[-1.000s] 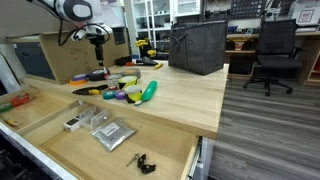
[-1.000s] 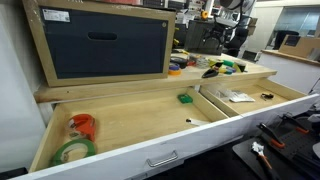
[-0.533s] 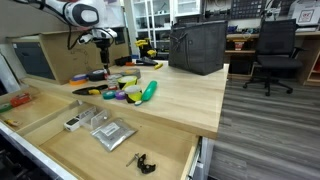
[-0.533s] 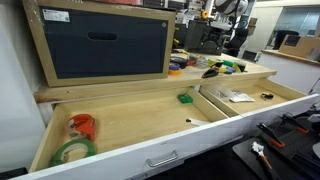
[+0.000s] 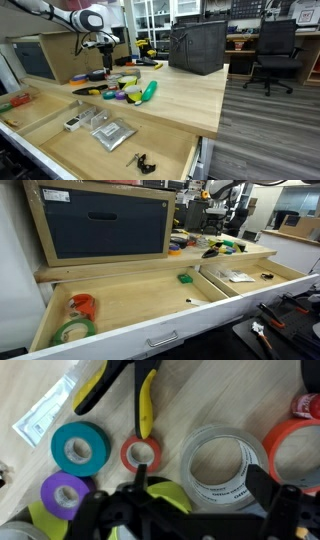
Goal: Pick up the clear cello tape and put it in the top left drawer
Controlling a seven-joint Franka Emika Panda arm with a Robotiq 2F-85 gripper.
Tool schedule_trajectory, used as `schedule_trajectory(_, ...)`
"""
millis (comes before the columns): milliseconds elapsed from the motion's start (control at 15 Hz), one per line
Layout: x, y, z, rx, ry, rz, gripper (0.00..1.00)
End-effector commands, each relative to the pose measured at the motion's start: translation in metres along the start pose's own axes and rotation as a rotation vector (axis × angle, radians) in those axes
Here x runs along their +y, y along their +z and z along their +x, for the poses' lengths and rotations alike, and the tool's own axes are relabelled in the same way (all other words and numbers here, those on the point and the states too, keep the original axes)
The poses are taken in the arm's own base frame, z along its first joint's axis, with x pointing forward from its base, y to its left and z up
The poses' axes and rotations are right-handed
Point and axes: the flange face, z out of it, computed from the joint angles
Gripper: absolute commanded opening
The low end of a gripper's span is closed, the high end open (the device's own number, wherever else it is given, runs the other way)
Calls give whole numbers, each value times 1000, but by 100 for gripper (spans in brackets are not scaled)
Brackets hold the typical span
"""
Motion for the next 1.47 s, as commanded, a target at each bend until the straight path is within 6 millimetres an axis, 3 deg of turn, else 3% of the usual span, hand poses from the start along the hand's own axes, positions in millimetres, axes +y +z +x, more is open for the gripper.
schedule_trajectory(0, -10, 6, 7, 14, 21, -60, 100)
schedule_trajectory(600, -19, 25, 22, 72, -31, -148, 100)
schedule_trajectory(1400, -35, 26, 26, 194, -194, -131, 100)
